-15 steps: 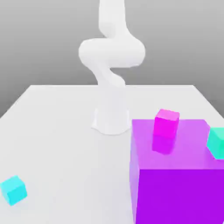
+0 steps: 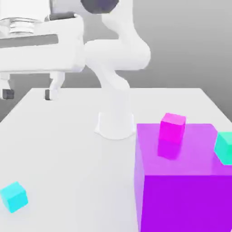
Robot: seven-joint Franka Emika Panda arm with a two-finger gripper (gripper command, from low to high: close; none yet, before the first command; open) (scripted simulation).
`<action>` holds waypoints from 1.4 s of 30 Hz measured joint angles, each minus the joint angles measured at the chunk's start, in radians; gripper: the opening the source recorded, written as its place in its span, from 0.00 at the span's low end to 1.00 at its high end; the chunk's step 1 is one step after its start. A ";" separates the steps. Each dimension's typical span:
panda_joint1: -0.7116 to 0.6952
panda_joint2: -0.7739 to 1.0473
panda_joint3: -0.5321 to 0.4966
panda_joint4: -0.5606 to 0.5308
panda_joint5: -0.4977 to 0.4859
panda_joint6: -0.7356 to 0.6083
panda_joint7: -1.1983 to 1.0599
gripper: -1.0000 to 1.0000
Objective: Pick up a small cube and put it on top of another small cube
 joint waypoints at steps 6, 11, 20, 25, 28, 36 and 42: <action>-0.090 0.220 -0.047 -0.022 0.057 0.076 -0.018 0.50; -0.148 0.402 -0.073 -0.041 0.095 0.139 -0.027 0.50; -0.236 0.613 0.007 -0.010 0.197 0.280 -0.098 0.00; -0.230 0.594 -0.002 -0.014 0.184 0.265 -0.087 0.00; -0.198 0.495 -0.047 -0.037 0.121 0.191 -0.041 0.00; -0.004 0.206 0.085 -0.052 0.059 -0.074 -0.045 0.00; 0.159 -0.012 0.177 -0.058 0.021 -0.279 -0.061 0.00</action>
